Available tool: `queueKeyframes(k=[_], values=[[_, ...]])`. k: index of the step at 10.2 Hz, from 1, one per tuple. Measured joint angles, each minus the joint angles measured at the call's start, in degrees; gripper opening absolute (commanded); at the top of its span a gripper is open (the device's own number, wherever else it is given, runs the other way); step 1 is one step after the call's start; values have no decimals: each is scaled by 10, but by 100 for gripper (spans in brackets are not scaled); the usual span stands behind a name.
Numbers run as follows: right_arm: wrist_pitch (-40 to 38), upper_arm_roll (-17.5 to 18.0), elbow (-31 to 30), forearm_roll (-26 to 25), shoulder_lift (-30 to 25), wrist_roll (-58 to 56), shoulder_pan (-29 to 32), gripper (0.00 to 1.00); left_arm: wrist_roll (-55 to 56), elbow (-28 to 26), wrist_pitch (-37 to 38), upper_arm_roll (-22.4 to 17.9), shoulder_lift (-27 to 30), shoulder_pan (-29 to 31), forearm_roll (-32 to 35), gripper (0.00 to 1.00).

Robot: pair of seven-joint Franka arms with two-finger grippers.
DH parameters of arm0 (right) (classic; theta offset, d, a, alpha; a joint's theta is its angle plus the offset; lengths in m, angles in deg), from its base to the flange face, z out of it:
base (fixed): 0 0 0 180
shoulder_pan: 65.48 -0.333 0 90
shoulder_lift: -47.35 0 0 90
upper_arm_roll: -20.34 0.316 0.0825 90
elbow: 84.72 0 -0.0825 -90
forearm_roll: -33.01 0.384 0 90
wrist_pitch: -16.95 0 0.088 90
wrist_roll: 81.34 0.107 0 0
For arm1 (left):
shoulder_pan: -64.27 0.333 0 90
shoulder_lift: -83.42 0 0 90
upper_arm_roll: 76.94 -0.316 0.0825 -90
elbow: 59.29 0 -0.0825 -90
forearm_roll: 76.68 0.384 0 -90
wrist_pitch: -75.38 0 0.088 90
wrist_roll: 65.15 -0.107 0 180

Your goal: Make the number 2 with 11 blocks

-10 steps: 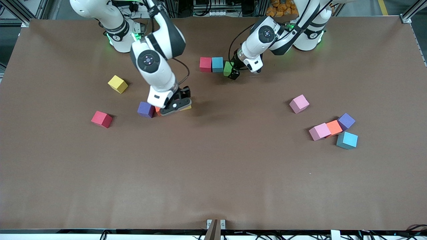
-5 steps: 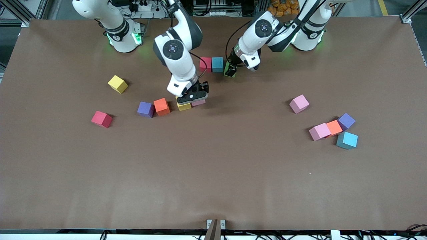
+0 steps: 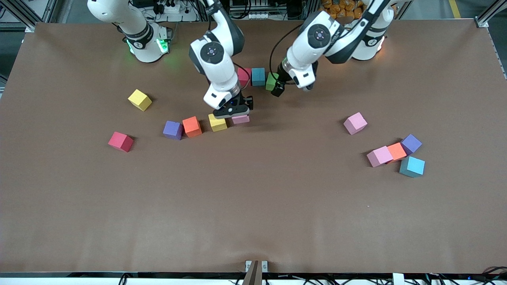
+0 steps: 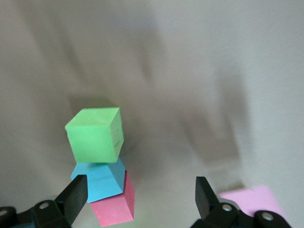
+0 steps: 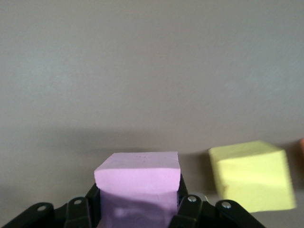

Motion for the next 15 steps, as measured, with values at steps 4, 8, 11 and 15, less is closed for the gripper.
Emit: queueKeyframes(k=[4,8,11,15], values=[[45,4,18,25,63,87,-75,0,-230,21,73,-21,23,83,55,100],[26,27,96,25,124,112,-79,0,-516,70,193,-167,23,93,81,100],[-2,35,132,26,145,126,-79,0,-625,73,209,-192,11,96,99,100],[-37,44,138,26,145,145,-83,0,-672,70,213,-241,-42,105,238,100]])
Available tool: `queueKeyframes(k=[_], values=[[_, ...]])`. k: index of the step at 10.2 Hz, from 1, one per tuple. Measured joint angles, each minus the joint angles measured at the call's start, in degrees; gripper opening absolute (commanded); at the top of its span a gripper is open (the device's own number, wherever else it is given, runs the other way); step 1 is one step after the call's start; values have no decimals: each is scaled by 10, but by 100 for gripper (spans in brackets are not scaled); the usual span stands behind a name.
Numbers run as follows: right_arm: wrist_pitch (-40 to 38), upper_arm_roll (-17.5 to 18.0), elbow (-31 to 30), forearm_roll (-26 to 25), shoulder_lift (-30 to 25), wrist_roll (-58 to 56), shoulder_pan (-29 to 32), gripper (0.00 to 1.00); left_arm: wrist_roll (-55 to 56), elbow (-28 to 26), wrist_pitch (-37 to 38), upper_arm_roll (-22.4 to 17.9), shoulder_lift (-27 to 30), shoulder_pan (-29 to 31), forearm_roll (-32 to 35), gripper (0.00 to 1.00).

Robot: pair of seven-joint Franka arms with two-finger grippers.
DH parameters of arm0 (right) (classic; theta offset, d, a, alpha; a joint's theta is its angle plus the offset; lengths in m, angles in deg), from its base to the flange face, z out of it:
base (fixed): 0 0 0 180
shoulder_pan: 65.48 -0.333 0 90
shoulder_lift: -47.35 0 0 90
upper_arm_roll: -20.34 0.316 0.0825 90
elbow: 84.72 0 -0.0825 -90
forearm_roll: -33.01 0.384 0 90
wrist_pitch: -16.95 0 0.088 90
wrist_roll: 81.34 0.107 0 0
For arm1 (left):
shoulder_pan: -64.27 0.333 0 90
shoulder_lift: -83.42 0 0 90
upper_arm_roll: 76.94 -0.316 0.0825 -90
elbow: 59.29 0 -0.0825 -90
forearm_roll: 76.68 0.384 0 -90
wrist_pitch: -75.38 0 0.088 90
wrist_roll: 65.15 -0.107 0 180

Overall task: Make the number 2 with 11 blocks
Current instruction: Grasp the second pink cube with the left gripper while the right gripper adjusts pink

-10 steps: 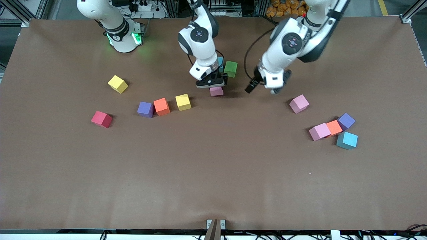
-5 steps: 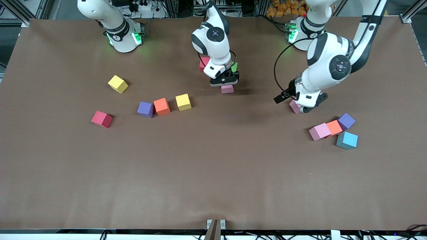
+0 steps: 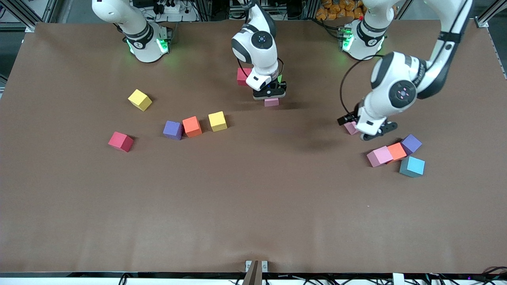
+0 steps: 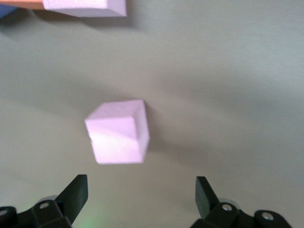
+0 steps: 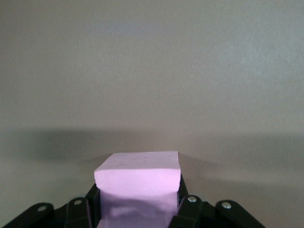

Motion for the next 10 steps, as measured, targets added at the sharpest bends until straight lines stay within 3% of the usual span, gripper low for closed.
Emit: queueKeyframes(k=[4,10], values=[[-6,4,1,0,-1,20,-15,0,-128,3,0,-76,-23,7,3,100],[-7,5,-3,0,-3,25,-26,0,-134,25,0,-78,-58,4,3,100]])
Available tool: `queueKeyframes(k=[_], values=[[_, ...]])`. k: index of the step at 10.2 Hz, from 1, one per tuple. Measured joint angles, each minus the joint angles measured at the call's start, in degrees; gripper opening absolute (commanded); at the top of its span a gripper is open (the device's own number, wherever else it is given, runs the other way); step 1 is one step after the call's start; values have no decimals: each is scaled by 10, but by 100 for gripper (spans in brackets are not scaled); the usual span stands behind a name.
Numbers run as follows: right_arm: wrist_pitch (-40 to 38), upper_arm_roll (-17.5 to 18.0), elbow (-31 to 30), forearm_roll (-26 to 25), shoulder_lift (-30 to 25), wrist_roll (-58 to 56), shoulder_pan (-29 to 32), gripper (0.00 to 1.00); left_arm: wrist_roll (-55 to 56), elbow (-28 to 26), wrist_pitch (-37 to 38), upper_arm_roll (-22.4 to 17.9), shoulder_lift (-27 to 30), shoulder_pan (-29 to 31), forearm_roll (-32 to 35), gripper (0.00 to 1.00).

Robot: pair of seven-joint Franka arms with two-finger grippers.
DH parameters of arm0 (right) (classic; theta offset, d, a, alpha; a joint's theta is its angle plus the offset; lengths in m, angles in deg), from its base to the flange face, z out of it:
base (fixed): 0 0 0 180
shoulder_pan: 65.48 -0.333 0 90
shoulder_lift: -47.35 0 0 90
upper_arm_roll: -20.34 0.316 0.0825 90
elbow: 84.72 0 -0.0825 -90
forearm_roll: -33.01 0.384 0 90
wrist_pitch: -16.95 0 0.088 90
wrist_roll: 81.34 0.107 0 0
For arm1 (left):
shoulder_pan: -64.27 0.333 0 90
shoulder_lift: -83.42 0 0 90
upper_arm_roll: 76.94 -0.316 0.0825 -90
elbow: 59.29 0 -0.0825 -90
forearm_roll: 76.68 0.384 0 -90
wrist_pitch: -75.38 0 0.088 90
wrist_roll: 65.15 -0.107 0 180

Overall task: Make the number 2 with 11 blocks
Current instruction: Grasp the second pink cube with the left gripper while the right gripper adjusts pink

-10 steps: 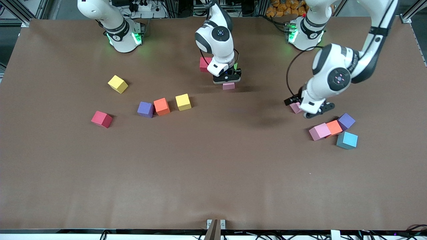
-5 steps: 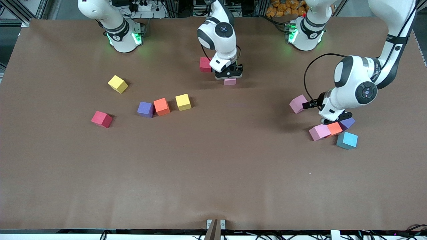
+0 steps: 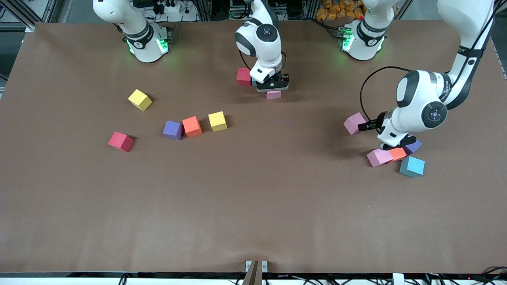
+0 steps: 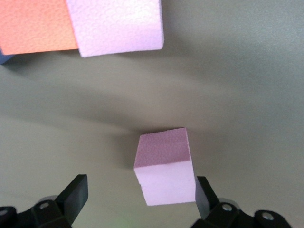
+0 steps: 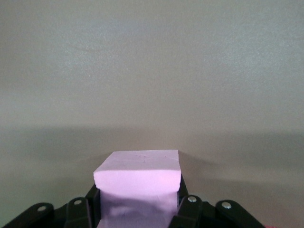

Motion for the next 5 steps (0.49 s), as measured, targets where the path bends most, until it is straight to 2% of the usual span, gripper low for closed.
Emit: queueKeyframes(k=[1,2,3,5], values=[[0,0,0,0,0,0,-1,20,0,8,0,0,-12,0,0,100],[0,0,0,0,0,0,-1,85,0,14,0,0,-21,0,0,100],[0,0,0,0,0,1,-1,100,0,19,0,0,-30,0,0,100],[-6,4,-7,0,2,7,-1,100,0,29,0,0,-46,-1,0,100]])
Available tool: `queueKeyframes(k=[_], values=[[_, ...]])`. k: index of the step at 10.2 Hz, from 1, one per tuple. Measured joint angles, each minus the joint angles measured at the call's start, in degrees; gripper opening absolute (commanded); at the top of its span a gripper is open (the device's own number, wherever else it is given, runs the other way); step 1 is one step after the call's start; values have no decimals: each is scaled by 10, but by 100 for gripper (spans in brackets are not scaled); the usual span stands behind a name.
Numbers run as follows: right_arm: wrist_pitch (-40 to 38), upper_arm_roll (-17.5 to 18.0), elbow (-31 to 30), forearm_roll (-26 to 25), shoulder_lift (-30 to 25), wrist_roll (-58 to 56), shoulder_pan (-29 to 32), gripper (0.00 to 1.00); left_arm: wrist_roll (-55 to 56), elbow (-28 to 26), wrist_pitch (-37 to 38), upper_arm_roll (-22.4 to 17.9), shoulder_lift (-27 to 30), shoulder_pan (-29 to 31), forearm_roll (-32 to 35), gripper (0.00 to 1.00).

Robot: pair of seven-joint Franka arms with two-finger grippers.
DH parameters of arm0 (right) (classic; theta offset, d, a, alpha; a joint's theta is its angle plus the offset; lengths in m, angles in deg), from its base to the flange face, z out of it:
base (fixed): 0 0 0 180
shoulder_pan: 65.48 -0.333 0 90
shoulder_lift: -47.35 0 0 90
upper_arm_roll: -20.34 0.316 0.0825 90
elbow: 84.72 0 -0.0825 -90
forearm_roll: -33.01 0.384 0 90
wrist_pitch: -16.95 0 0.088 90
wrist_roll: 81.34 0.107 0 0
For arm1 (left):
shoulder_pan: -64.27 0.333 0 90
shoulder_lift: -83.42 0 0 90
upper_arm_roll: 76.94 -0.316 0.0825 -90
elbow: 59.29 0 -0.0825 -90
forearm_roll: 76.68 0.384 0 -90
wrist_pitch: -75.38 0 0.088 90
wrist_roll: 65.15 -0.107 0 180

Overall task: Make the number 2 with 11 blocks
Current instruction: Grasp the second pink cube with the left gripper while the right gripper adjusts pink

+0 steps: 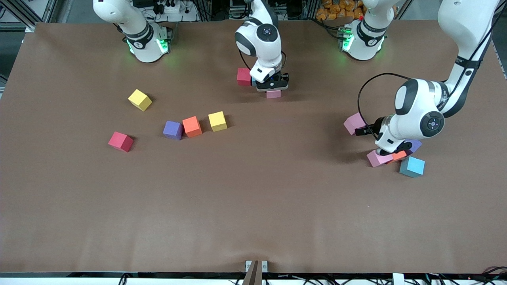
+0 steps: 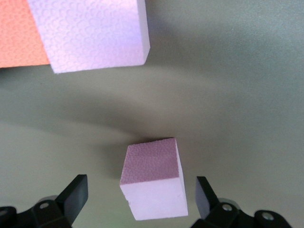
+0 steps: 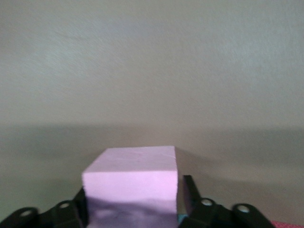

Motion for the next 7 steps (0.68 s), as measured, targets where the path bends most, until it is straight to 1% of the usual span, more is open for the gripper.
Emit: queueKeyframes(k=[4,7], values=[[1,-6,3,3,-4,6,5,100,7,1,0,0,-14,-2,-10,100],[-19,-15,7,3,-32,-1,31,100,15,-14,0,0,-13,-2,-18,100]])
